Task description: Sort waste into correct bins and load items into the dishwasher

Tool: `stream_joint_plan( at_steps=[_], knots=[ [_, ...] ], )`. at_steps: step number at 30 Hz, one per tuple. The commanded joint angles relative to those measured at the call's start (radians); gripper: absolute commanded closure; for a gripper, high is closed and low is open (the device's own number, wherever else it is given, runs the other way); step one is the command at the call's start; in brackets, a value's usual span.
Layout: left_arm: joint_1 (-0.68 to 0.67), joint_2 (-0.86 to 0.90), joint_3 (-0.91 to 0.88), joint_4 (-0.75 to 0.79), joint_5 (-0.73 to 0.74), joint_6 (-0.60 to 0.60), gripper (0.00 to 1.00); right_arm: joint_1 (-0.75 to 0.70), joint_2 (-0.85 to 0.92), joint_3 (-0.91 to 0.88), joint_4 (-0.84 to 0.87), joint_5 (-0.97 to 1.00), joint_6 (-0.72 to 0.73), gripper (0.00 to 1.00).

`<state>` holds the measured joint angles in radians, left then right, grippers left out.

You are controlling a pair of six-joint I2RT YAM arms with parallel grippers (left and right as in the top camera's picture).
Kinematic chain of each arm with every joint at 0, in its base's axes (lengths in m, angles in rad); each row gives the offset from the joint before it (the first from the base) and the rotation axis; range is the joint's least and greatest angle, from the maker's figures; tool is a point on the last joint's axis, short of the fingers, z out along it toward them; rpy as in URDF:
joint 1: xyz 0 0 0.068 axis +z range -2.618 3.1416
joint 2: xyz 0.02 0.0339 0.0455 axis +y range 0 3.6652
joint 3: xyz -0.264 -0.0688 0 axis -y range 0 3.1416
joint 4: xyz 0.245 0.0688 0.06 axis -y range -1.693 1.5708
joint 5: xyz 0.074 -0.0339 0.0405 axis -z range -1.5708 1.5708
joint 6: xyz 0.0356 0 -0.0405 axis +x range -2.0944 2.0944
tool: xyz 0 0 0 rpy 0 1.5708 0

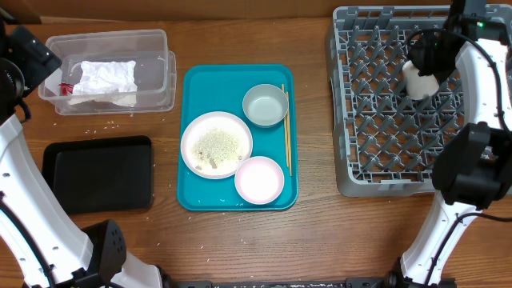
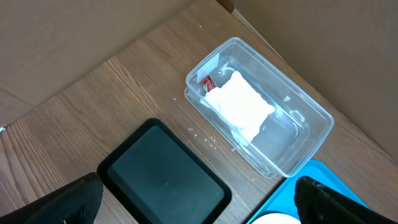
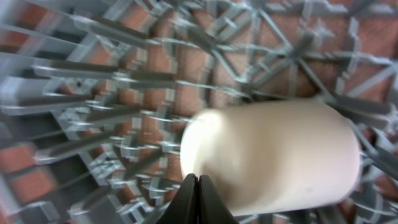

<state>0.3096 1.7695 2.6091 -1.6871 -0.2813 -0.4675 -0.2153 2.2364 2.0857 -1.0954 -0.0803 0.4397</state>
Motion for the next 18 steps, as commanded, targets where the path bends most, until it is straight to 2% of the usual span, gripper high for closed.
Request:
stream_joint_plan(
  at_steps=[1, 7, 10, 18],
  knots=[
    [0.006, -0.002, 0.004, 0.000, -0.014, 0.008, 0.00, 0.003, 0.030, 0.008, -0.027, 0.137, 0.007, 0.96],
    [0.006, -0.002, 0.004, 0.000, -0.014, 0.008, 0.00, -0.003, -0.029, 0.010, -0.086, 0.237, 0.013, 0.96],
    [0.006, -0.002, 0.004, 0.000, -0.014, 0.008, 0.00, -0.003, -0.072, 0.010, -0.142, 0.314, 0.063, 0.96],
    [0.006, -0.002, 0.004, 0.000, -0.014, 0.008, 0.00, -0.003, -0.105, 0.010, -0.248, 0.315, 0.063, 0.96]
  ],
)
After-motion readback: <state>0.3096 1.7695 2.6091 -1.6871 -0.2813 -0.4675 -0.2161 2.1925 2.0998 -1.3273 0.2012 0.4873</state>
